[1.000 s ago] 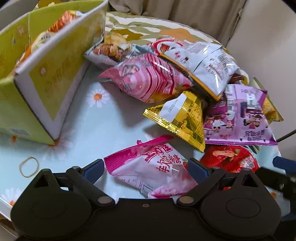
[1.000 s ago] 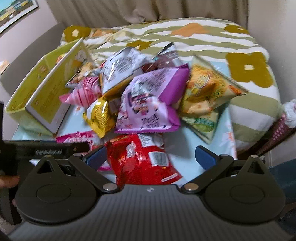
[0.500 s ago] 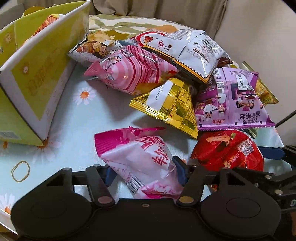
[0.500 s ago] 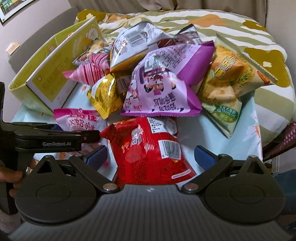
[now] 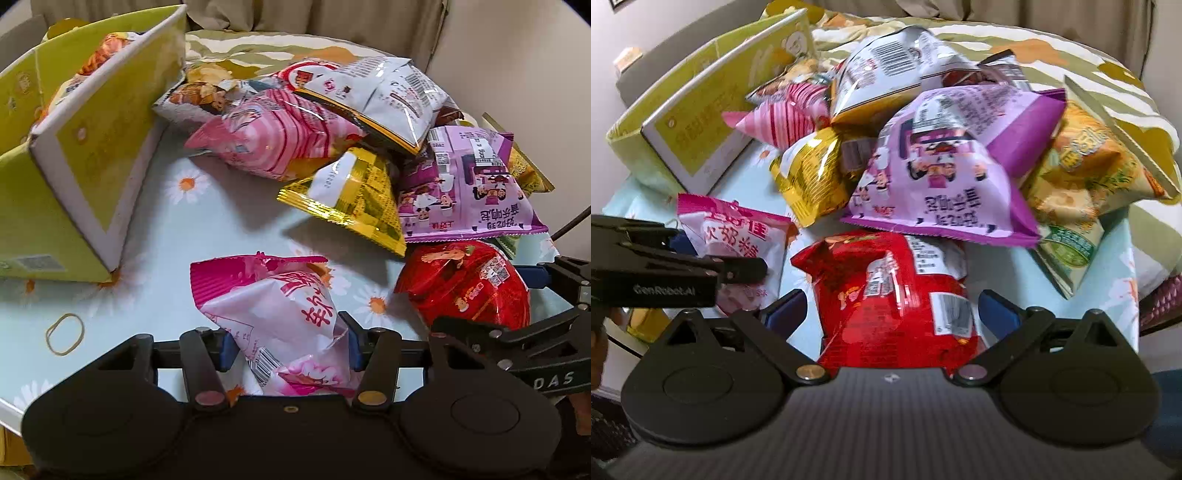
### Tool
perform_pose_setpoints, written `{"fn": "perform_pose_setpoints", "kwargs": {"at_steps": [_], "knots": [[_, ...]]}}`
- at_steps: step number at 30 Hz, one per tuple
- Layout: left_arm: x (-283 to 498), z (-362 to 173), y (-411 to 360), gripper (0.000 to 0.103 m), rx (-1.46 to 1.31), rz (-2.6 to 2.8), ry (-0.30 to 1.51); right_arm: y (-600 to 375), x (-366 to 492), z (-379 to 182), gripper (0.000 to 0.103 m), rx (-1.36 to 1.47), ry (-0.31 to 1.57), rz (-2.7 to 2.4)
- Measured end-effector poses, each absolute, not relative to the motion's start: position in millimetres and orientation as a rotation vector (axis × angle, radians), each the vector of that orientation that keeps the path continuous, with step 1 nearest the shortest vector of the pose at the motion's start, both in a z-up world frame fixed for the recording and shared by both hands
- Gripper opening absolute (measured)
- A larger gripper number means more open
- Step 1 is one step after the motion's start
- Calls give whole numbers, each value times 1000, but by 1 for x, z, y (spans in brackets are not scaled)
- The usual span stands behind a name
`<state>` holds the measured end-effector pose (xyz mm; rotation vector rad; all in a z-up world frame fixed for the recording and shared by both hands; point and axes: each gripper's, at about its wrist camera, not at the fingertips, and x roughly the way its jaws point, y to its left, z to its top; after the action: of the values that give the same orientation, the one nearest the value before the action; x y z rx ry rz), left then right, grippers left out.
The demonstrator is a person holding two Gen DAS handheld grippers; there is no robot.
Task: Organize snacks
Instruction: 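Grasp pink bag with left tool while right tool grasps red bag, then carry pink and red bags into the box and open both tools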
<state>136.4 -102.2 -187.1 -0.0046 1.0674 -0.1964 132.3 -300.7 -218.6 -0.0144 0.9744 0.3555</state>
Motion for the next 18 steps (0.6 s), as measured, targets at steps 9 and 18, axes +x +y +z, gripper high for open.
{"fn": "perform_pose_setpoints", "kwargs": {"at_steps": [9,18], "knots": [[130,-184,-94,51,-15,-179,1065,-286,122,-224,92,-121,969,349],[118,-175,-86,48,-32,-167,1049,-286,112,-207,72,-94,942,371]]}}
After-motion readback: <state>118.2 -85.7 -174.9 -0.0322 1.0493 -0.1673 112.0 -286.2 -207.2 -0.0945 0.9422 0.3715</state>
